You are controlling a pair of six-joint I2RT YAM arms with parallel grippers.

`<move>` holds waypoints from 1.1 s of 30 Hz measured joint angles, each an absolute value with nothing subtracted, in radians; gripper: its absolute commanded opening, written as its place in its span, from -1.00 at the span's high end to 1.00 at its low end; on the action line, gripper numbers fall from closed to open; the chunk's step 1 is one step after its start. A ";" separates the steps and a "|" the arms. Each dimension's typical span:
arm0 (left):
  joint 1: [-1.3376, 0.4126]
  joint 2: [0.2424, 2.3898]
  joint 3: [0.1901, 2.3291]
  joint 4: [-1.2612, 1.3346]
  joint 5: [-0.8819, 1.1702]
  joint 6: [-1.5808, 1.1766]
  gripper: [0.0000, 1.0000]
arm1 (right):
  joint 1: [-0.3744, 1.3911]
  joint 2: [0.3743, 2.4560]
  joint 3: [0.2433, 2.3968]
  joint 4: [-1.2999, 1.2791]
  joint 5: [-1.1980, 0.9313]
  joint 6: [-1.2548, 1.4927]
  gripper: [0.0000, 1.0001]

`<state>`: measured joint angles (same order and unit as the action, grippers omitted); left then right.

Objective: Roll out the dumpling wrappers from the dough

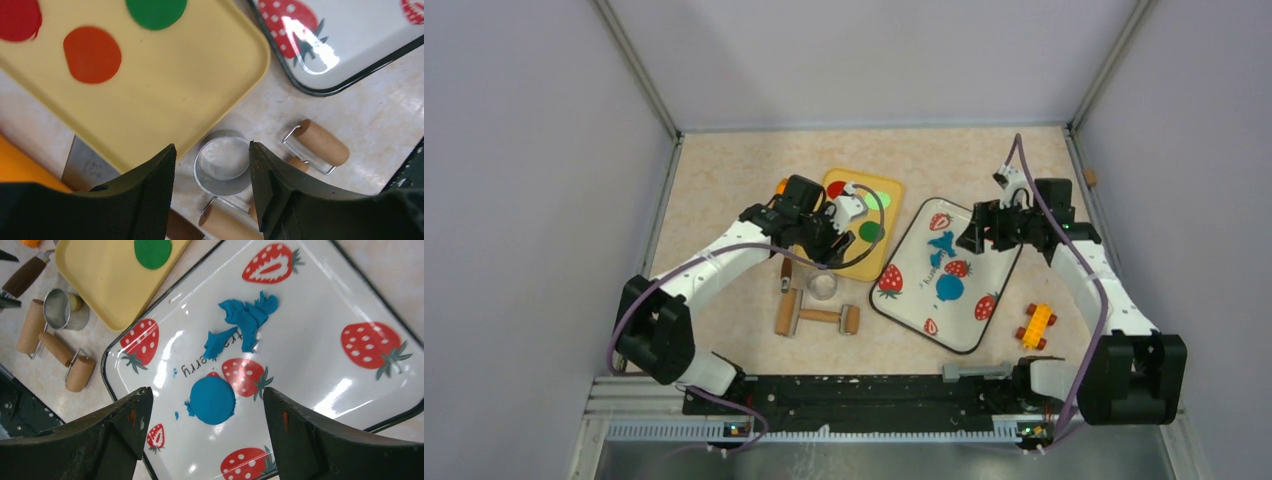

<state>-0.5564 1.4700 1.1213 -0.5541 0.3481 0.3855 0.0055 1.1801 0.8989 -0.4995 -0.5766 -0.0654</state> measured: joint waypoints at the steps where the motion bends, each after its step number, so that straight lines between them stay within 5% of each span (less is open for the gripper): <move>1: -0.543 1.470 1.119 -0.570 0.331 0.396 -0.18 | 0.005 1.201 0.883 -0.492 -0.584 -0.059 -0.61; 12: -0.448 1.514 1.113 -0.648 0.290 0.421 -0.19 | 0.003 1.214 0.857 -0.617 -0.612 -0.219 -0.19; 33: -0.444 1.648 1.108 -0.634 0.293 0.391 -0.10 | 0.019 1.227 0.883 -0.707 -0.604 -0.390 -0.18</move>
